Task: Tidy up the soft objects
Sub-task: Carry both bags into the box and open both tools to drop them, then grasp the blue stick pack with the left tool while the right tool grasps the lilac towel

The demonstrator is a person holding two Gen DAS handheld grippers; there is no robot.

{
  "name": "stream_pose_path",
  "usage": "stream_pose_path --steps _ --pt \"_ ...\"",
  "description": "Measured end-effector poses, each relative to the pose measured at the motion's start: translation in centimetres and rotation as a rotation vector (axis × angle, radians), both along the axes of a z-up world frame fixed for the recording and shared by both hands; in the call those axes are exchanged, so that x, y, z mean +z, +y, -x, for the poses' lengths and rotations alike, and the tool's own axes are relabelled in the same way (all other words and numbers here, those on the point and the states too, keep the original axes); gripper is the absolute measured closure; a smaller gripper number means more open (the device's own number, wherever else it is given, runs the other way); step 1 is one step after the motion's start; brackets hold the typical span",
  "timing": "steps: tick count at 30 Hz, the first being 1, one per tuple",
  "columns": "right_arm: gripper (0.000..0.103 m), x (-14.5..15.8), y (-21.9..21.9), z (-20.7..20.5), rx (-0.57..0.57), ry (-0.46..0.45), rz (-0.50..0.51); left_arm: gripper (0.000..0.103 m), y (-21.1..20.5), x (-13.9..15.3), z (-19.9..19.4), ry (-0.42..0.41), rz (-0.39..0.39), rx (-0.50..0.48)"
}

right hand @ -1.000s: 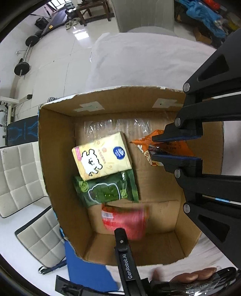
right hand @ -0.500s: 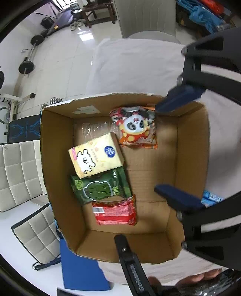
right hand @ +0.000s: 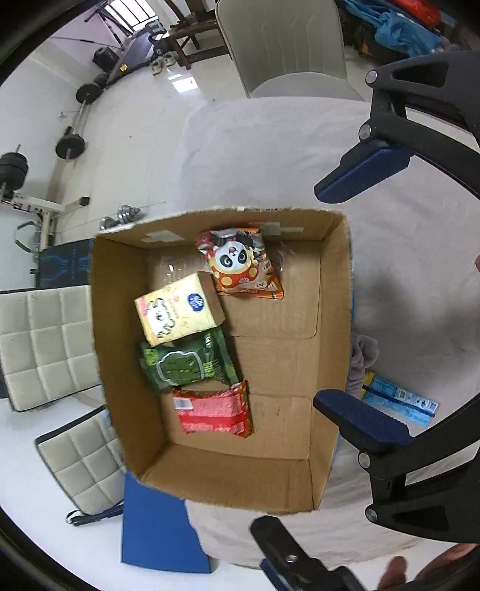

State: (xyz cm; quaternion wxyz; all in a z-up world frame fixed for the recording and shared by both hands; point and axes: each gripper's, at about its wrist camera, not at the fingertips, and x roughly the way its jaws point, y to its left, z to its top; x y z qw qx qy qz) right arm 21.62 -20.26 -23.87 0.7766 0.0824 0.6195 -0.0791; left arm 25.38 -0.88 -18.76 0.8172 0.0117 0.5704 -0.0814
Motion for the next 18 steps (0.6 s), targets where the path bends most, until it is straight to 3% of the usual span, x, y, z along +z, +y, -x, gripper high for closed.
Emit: stream_pose_path --steps 6,12,15,18 --pt "0.001 3.8 0.5 2.1 -0.01 -0.1 0.019 0.004 0.3 3.1 3.1 -0.096 -0.007 -0.009" --pt "0.001 6.0 0.7 3.8 -0.019 -0.144 0.004 0.004 0.3 4.4 5.2 -0.169 -0.05 -0.027" --pt "0.0 5.9 0.5 5.3 -0.035 -0.146 -0.017 0.004 0.5 3.4 6.2 -0.171 -0.078 -0.034" --pt "0.0 4.0 -0.1 7.2 -0.06 -0.108 -0.063 0.004 0.6 0.7 7.5 -0.123 -0.122 -0.052"
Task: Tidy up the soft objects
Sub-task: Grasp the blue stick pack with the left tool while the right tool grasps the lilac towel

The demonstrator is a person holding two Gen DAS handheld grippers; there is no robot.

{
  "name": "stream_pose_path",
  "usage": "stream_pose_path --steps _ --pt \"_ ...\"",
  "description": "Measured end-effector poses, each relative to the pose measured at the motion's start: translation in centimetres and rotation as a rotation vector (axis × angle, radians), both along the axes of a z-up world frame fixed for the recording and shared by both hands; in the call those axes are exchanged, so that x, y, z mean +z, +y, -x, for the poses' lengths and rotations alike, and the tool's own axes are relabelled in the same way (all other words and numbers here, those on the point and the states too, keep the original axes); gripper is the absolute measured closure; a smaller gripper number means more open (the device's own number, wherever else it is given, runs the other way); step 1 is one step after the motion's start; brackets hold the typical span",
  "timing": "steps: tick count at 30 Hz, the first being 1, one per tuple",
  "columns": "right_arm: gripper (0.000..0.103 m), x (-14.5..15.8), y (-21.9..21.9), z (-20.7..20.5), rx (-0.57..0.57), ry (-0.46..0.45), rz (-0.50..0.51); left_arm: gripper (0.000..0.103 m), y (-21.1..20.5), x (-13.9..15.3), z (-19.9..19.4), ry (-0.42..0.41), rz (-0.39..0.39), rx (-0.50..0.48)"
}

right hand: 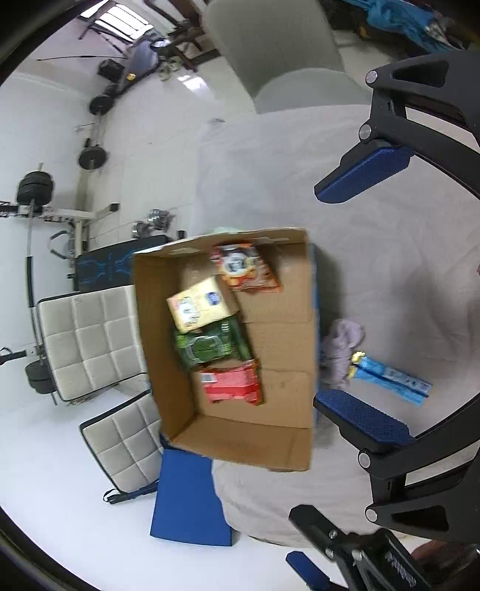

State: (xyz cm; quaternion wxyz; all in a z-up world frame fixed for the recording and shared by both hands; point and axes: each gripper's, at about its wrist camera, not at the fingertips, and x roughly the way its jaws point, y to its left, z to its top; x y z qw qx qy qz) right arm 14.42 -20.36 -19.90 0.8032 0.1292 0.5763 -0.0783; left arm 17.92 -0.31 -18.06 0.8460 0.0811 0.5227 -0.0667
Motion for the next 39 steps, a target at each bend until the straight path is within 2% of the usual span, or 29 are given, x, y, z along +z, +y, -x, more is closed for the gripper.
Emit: stream_pose_path --steps 3,6,9,12,14,16,17,19,20,22,28,33,39 --pt "0.0 -2.9 -0.5 1.9 -0.019 0.055 -0.023 0.004 0.1 -5.2 1.5 0.113 -0.047 -0.025" --pt "0.0 -7.3 -1.0 4.2 -0.041 0.147 -0.05 0.004 0.2 -10.3 2.7 0.242 -0.056 -0.057" --pt "0.0 -10.9 -1.4 5.7 -0.057 0.217 -0.079 0.012 -0.7 -15.4 4.0 0.347 -0.094 -0.094" --pt "0.0 -13.2 -1.2 6.7 -0.042 0.253 -0.097 0.025 -1.4 -20.0 4.3 0.446 -0.116 -0.115" --pt "0.0 -13.9 -1.0 7.0 -0.018 0.255 -0.1 0.026 -1.7 -22.6 4.3 0.509 -0.131 -0.11" --pt "0.0 -14.2 -0.5 6.7 0.016 0.244 -0.109 0.039 -2.0 -24.4 4.5 0.539 -0.146 -0.112" --pt "0.0 -14.3 0.0 6.3 0.042 0.231 -0.115 0.041 -2.0 -24.6 4.5 0.535 -0.139 -0.109" --pt "0.0 -14.3 0.7 5.6 0.072 0.212 -0.121 0.055 -2.0 -24.3 4.6 0.512 -0.112 -0.1" --pt "0.0 -14.4 1.3 4.9 0.086 0.204 -0.127 0.059 -1.9 -24.2 4.7 0.514 -0.099 -0.091" --pt "0.0 -14.7 1.9 3.8 0.089 0.185 -0.155 0.064 -1.0 -24.1 4.7 0.509 -0.08 -0.015" --pt "0.0 -16.2 4.8 0.3 0.083 0.14 -0.197 0.069 3.5 -23.8 3.9 0.489 0.033 0.22" --pt "0.0 -17.8 6.2 -1.9 0.031 0.15 -0.129 0.071 4.4 -24.0 3.2 0.469 0.029 0.251" --pt "0.0 -19.9 7.3 -3.7 -0.005 0.161 -0.19 0.071 3.8 -24.1 2.0 0.457 0.019 0.247"
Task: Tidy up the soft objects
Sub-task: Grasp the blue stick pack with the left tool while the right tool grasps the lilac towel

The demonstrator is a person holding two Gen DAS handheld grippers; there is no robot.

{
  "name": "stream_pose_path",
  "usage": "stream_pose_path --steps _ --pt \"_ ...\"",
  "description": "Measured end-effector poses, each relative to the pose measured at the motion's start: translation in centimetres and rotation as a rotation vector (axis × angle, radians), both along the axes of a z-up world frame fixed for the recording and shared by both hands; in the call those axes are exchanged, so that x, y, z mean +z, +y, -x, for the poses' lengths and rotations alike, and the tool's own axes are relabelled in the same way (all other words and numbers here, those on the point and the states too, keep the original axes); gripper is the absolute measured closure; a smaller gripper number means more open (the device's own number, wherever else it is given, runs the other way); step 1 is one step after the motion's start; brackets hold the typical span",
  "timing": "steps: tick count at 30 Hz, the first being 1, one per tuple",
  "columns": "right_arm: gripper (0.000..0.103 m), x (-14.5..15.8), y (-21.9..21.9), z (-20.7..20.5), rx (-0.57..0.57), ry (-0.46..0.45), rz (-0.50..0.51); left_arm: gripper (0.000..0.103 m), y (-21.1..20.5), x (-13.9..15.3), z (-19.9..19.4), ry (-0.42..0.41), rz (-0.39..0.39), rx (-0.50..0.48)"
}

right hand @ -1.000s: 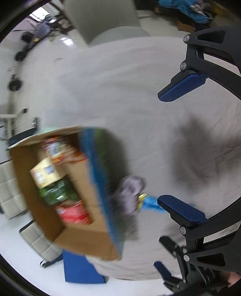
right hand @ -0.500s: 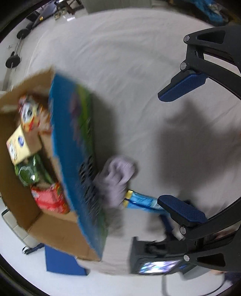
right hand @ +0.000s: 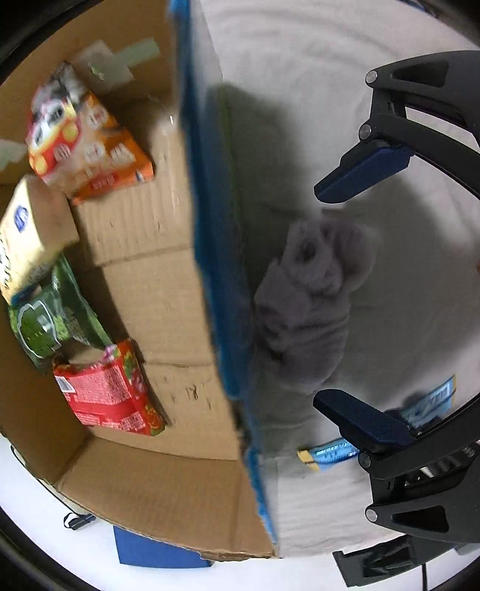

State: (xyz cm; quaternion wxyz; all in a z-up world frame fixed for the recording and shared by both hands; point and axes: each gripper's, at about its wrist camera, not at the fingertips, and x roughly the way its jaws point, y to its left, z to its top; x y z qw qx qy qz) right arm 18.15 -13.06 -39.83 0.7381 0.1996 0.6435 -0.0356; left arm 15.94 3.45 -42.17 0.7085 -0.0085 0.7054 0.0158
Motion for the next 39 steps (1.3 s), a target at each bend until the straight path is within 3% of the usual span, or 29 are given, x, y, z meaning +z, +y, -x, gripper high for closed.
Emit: stream_pose_path --steps 6,9,12,14,16,27,35,39 --pt "0.001 -0.9 0.8 -1.2 0.017 0.026 0.058 0.071 -0.5 0.2 1.2 -0.003 -0.015 -0.015" --pt "0.007 -0.8 0.8 -1.3 0.03 0.04 0.065 0.071 -0.9 0.2 1.3 -0.004 -0.018 -0.019" --pt "0.019 -0.3 1.1 -1.0 0.064 0.062 0.05 0.071 -1.0 0.7 0.8 -0.007 -0.026 -0.028" --pt "0.033 0.1 1.1 -0.5 0.084 0.075 0.034 0.071 -1.7 0.9 1.1 -0.012 -0.037 -0.036" --pt "0.039 0.7 0.9 0.2 0.108 0.09 0.014 0.071 -1.9 1.0 1.1 -0.012 -0.041 -0.039" --pt "0.051 2.7 -3.2 4.3 0.095 0.082 -0.052 0.071 -5.0 3.3 2.8 -0.044 -0.022 -0.086" --pt "0.06 5.7 -6.2 9.4 0.108 0.056 -0.079 0.082 -8.1 6.9 4.7 -0.093 0.028 -0.138" --pt "0.06 5.8 -6.2 10.6 0.11 0.051 -0.071 0.082 -9.6 8.0 5.3 -0.1 0.051 -0.157"
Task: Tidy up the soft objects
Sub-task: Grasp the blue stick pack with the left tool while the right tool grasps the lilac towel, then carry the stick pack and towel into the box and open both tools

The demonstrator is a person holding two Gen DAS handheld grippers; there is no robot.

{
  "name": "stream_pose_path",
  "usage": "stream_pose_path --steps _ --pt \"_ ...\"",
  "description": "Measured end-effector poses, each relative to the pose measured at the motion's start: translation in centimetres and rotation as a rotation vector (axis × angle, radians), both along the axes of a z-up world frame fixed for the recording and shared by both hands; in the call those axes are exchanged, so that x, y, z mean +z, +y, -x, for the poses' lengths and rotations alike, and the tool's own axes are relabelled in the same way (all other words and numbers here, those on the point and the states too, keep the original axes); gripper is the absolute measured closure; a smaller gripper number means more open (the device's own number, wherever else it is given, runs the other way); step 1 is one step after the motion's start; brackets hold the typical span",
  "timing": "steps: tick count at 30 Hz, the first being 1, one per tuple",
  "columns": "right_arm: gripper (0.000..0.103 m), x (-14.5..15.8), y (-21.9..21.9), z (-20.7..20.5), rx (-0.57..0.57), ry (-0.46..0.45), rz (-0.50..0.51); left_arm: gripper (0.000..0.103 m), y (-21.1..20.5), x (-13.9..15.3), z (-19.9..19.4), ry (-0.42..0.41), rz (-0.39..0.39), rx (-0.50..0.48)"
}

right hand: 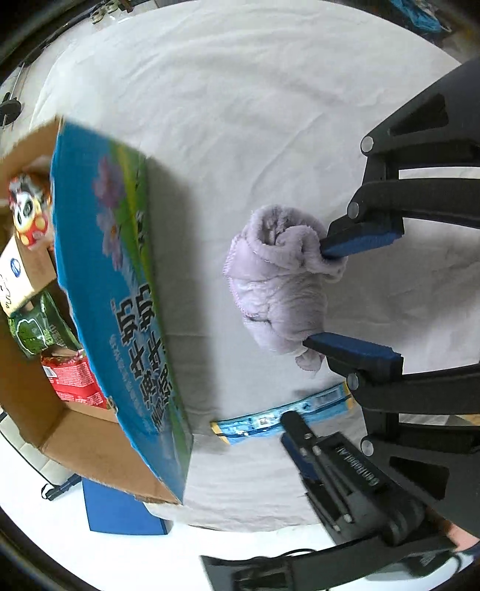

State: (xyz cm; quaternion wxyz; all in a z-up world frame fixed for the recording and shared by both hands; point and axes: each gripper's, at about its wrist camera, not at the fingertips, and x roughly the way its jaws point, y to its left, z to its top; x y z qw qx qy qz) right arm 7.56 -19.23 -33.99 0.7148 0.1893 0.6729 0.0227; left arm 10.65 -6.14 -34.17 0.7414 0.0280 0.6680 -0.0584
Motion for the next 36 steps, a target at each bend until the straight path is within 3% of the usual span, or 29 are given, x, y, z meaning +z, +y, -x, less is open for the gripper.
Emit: stream_pose_path --steps 3,5,7,11,15,19,21,26,28,31,36 --pt "0.06 -0.7 -0.7 0.1 -0.006 0.014 0.008 0.081 0.1 -0.8 -0.2 0.036 0.024 0.023" --pt "0.06 -1.4 -1.4 0.3 -0.02 0.034 0.005 0.079 1.4 -2.2 -0.9 0.1 0.045 0.082" --pt "0.061 -2.2 -1.7 0.2 -0.029 0.047 0.002 0.07 3.1 -3.7 -1.4 0.165 0.116 0.161" --pt "0.061 -3.1 -1.9 0.0 -0.055 0.054 0.002 0.068 5.0 -6.2 -2.7 0.241 0.135 0.241" --pt "0.06 -3.5 -1.7 -0.2 -0.066 0.059 -0.006 0.068 4.3 -7.0 -3.7 0.276 0.079 0.227" --pt "0.06 -3.5 -1.1 -0.6 -0.07 0.055 -0.014 0.068 3.1 -6.1 -4.5 0.275 0.065 0.194" --pt "0.06 -2.7 -1.1 -0.7 -0.067 0.044 -0.027 0.068 3.6 -5.3 -4.3 0.284 0.116 0.202" --pt "0.06 -1.1 -1.4 -0.7 -0.056 0.009 -0.014 0.065 6.8 -2.4 -5.3 0.209 0.086 0.217" --pt "0.06 -1.2 -1.5 -0.9 -0.059 0.006 -0.013 0.054 7.8 -3.4 -5.7 0.226 0.071 0.218" --pt "0.06 -1.7 -1.7 -0.9 -0.07 0.02 -0.019 0.054 7.8 -5.7 -5.8 0.296 0.087 0.21" --pt "0.06 -2.2 -1.7 -0.5 -0.077 0.038 -0.018 0.051 6.9 -7.3 -6.0 0.285 -0.004 0.154"
